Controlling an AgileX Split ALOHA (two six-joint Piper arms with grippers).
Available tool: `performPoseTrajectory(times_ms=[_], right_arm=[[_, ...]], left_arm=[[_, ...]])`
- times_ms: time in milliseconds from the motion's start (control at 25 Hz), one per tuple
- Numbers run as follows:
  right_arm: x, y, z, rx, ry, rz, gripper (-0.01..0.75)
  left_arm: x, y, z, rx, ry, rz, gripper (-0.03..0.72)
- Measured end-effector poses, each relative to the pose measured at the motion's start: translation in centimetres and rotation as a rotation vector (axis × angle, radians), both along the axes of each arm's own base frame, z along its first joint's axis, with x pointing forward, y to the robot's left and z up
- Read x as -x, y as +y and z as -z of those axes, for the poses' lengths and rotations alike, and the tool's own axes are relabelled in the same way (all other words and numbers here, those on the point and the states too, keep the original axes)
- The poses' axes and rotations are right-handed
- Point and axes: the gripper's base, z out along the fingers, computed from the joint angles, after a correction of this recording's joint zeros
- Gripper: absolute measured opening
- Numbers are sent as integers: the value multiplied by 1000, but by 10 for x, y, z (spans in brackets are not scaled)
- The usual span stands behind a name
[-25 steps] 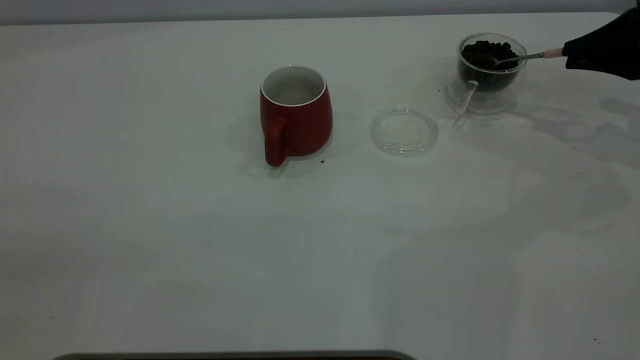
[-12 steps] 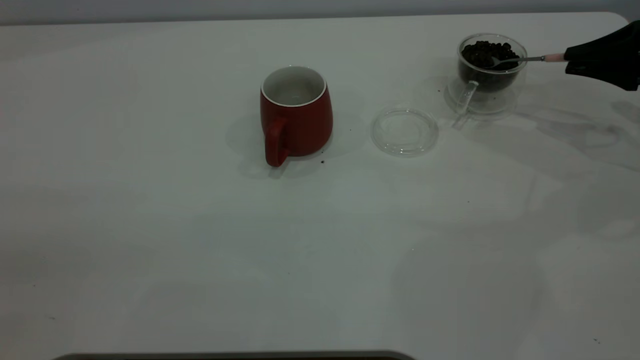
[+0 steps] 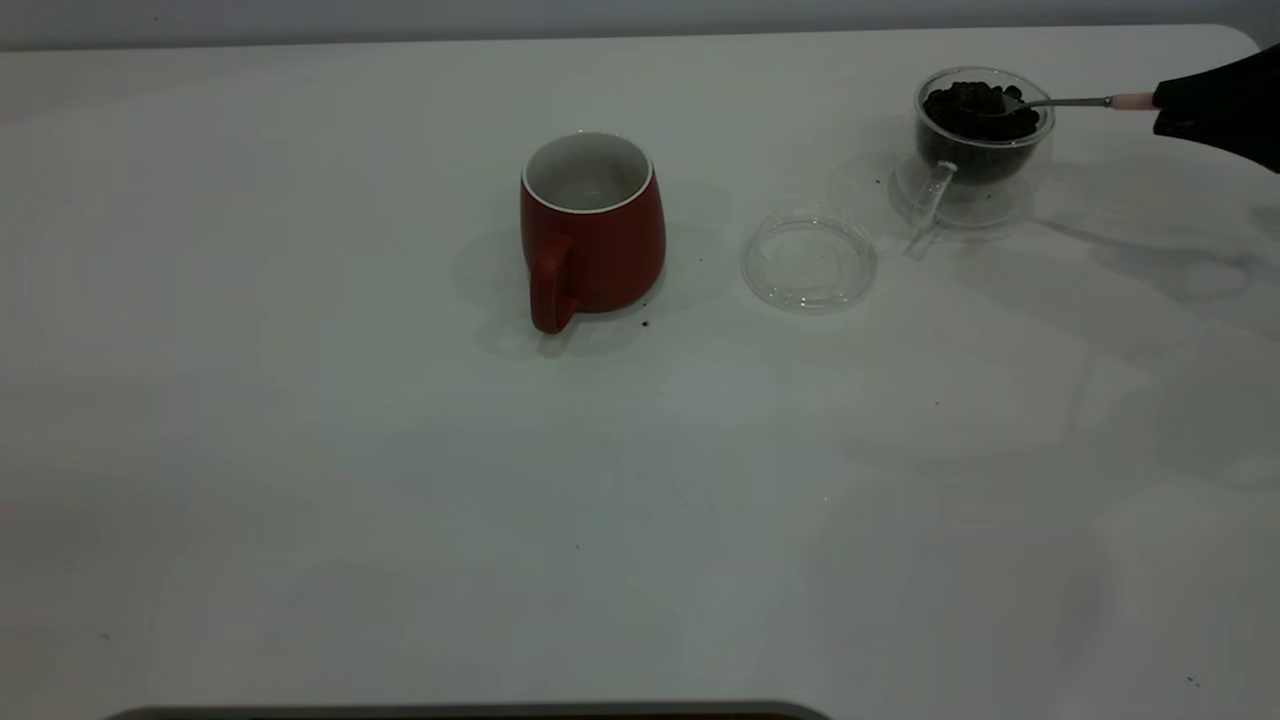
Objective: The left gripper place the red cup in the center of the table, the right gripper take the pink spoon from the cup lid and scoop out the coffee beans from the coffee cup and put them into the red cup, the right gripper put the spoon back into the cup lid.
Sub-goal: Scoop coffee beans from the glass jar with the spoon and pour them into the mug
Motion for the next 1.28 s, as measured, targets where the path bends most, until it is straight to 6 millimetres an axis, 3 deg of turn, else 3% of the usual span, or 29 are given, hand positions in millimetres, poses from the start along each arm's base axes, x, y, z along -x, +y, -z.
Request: performPoseTrajectory(times_ms=[560, 760, 1280], right_arm=[[-3, 3, -1, 13, -39, -2, 110], [-9, 27, -2, 9, -42, -56, 110], [-19, 111, -4, -18, -49, -219, 110]], left_arm=[[0, 0, 0, 0, 0, 0, 569], [0, 0, 0, 0, 0, 0, 569], [0, 0, 0, 0, 0, 0, 569]])
